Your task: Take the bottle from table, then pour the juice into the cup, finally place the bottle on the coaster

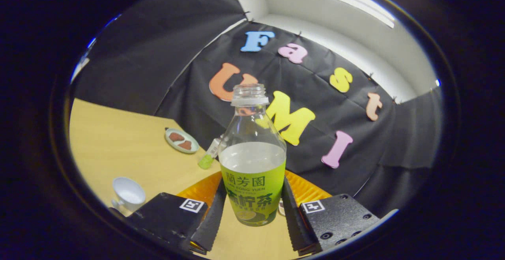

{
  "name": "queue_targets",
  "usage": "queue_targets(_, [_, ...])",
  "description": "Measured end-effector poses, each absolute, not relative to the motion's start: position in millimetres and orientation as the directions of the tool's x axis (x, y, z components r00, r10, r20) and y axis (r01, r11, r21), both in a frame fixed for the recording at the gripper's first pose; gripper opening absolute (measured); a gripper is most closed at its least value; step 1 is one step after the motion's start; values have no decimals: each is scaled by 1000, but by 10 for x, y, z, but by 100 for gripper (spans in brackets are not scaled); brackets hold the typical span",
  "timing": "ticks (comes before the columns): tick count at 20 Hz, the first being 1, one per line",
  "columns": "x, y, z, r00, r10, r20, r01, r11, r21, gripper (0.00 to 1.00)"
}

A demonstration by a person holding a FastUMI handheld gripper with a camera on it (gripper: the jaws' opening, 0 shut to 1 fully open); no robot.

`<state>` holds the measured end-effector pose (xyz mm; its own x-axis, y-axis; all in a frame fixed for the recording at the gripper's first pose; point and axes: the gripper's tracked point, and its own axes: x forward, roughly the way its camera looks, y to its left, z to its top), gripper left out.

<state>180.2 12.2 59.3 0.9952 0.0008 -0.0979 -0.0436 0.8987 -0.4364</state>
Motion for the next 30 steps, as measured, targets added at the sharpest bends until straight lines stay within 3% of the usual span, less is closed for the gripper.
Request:
queue_targets(7, [2314, 56, 722, 995, 38, -88, -50, 989, -140, 75])
queue_targets(15, [2881, 402, -116, 962, 159, -220, -139, 985, 101, 75])
queue_targets(22, [3148, 570, -1064, 919, 182, -349, -144, 981, 133, 76])
queue_targets(30, [3094, 535, -1300, 913, 159, -376, -126, 986, 110, 78])
